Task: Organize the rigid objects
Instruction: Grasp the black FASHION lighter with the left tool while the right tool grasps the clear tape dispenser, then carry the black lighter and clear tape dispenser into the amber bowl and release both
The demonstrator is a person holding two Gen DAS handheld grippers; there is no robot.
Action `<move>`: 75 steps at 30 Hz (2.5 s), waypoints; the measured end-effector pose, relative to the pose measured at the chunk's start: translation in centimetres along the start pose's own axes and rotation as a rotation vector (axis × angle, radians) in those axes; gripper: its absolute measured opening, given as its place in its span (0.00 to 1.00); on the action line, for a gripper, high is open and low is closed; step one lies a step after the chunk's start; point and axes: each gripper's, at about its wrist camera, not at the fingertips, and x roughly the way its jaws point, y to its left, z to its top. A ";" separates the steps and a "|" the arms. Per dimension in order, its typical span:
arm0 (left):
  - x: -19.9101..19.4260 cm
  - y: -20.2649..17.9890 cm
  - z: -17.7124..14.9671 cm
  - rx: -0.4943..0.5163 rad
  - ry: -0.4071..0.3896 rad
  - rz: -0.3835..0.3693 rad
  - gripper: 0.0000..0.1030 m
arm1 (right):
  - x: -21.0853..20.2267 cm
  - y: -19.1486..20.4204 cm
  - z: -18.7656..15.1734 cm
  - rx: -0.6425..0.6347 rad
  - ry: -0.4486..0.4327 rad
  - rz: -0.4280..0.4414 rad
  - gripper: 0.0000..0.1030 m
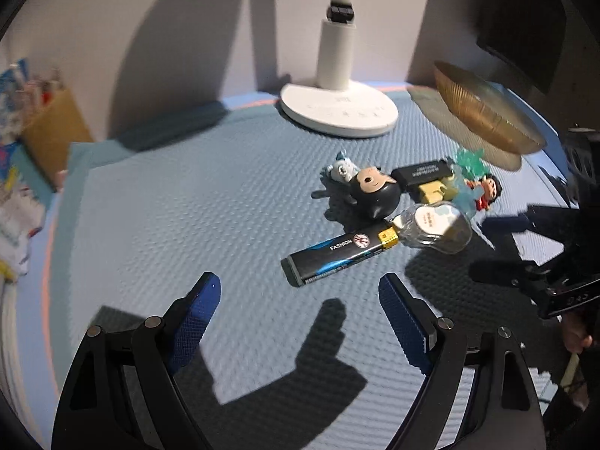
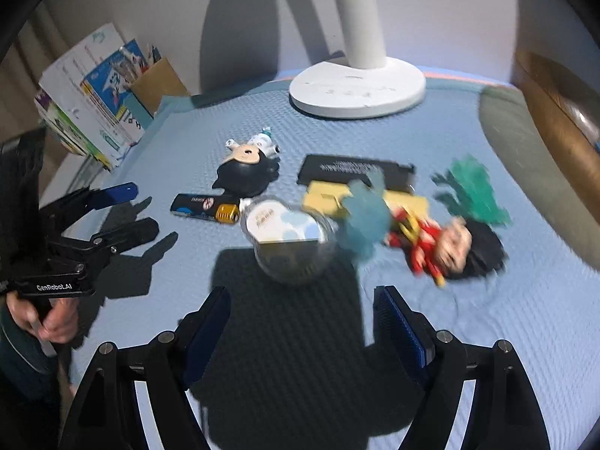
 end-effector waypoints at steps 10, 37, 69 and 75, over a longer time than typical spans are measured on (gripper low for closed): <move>4.1 0.6 2.3 0.095 0.027 -0.051 0.83 | 2.0 2.2 1.0 -0.115 -0.052 -0.141 0.78; 1.3 -8.7 -0.5 0.310 -0.002 -0.113 0.63 | -5.5 -1.4 -6.8 -0.005 -0.086 -0.198 0.55; -4.0 -11.6 -8.1 -0.024 -0.053 -0.071 0.19 | -9.2 -0.2 -13.2 0.001 -0.071 -0.111 0.66; -3.7 -11.8 -9.4 -0.056 -0.029 -0.095 0.19 | -9.9 -1.0 -13.9 0.045 -0.080 -0.099 0.68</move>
